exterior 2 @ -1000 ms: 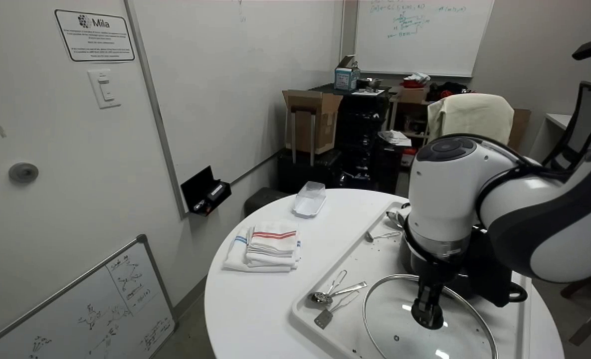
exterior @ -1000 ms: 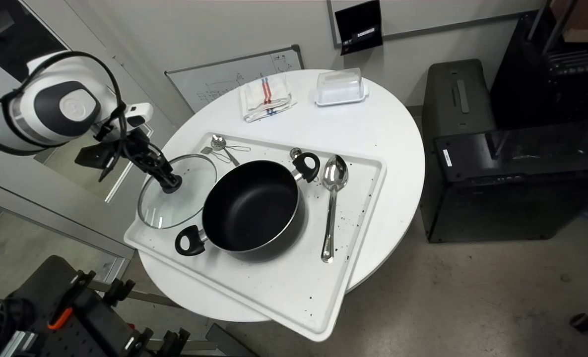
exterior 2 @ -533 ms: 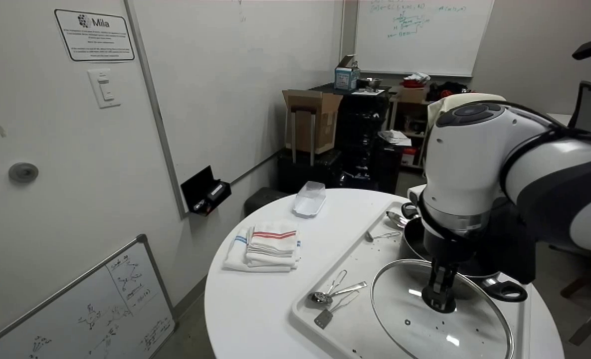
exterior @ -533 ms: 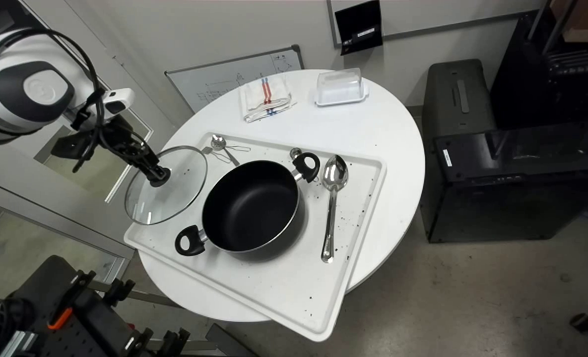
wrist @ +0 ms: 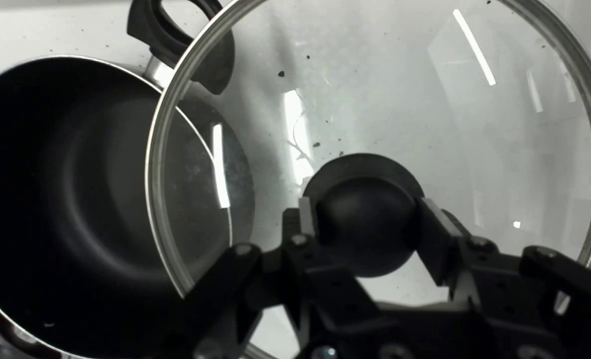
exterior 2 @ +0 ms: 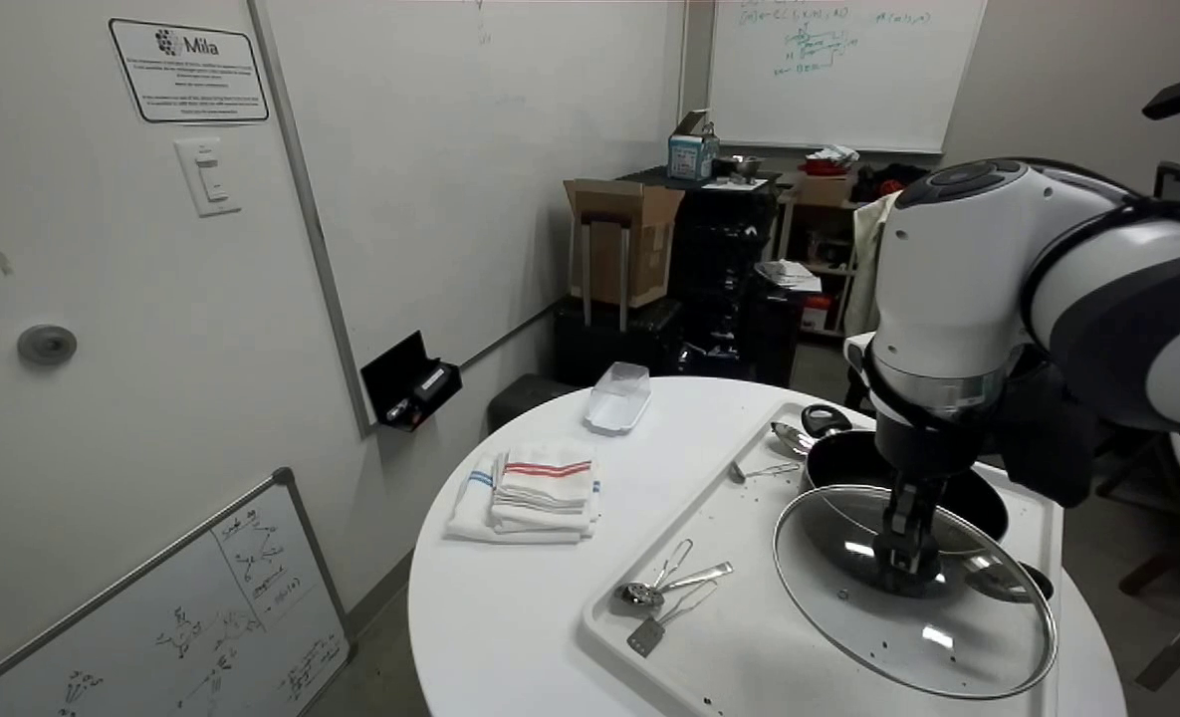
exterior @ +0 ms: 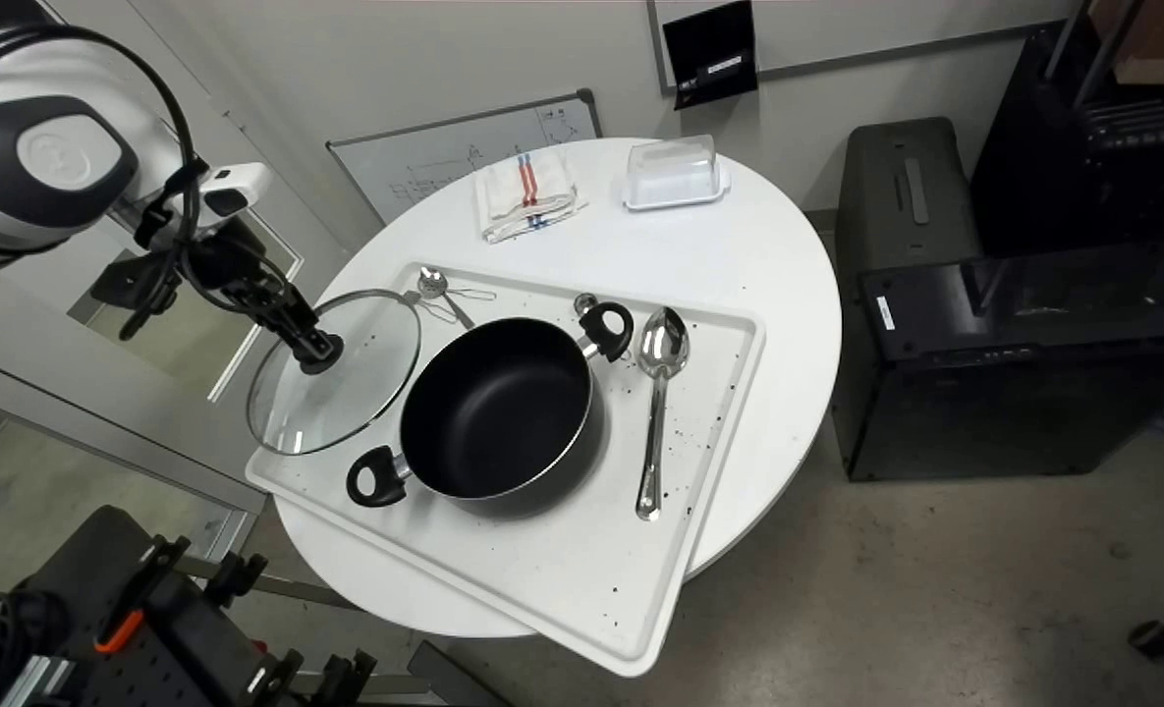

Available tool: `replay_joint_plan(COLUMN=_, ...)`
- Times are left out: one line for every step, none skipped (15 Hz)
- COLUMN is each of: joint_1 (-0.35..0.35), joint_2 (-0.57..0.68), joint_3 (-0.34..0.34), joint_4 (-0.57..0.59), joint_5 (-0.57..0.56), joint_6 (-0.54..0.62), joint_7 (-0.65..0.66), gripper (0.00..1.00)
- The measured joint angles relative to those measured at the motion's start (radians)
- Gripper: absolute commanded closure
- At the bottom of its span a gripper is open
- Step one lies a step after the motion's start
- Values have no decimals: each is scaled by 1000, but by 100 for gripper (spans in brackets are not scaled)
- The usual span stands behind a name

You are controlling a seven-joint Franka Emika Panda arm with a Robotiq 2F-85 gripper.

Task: Put the glass lid on the black pot

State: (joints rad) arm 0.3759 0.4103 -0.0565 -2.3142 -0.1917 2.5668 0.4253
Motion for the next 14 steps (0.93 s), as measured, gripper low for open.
replay_joint_plan(joint_1=-16, joint_2=-4, joint_3=-4, joint_4=-7, joint_5=0, joint_6=0, joint_7=0, gripper=75)
replay_joint_plan(joint_1=-33, joint_2=-9, joint_3=-8, joint_4=-15, joint_5=0, joint_6=0, joint_7=0, gripper=75)
replay_joint_plan(joint_1=-50, joint_2=-13, joint_3=-13, joint_4=-21, joint_5=0, joint_6=0, joint_7=0, gripper=75)
replay_joint_plan(joint_1=-69, joint_2=-18, joint_3=-18, joint_4=-28, joint_5=0, joint_6=0, joint_7=0, gripper=75)
replay_joint_plan(joint_1=-88, joint_2=-22, joint_3=-24, joint_4=-33, joint_5=0, joint_6=0, joint_7=0, gripper=75)
replay_joint_plan(joint_1=-108, joint_2=-25, joint_3=-29, joint_4=-36, joint_5=0, joint_6=1, joint_7=0, gripper=75)
replay_joint_plan(joint_1=-129, joint_2=-29, joint_3=-34, joint_4=-39, joint_5=1, joint_6=1, joint_7=-1, gripper=75)
replay_joint_plan(joint_1=-149, joint_2=-32, joint_3=-40, joint_4=-40, joint_5=2, joint_6=1, joint_7=-1, gripper=75)
replay_joint_plan(joint_1=-169, joint_2=-35, joint_3=-45, joint_4=-40, joint_5=3, joint_6=1, joint_7=-1, gripper=75)
replay_joint_plan(joint_1=-188, joint_2=-38, joint_3=-50, joint_4=-40, joint_5=5, joint_6=1, joint_7=-2, gripper=75)
replay_joint_plan(joint_1=-206, joint_2=-40, joint_3=-54, joint_4=-39, joint_5=7, joint_6=1, joint_7=-2, gripper=75)
replay_joint_plan(joint_1=-224, joint_2=-40, joint_3=-58, joint_4=-39, joint_5=9, joint_6=1, joint_7=-2, gripper=75)
replay_joint_plan(joint_1=-240, joint_2=-40, joint_3=-62, joint_4=-37, joint_5=10, joint_6=1, joint_7=-2, gripper=75)
replay_joint_plan(joint_1=-255, joint_2=-40, joint_3=-66, joint_4=-36, joint_5=12, joint_6=1, joint_7=-2, gripper=75)
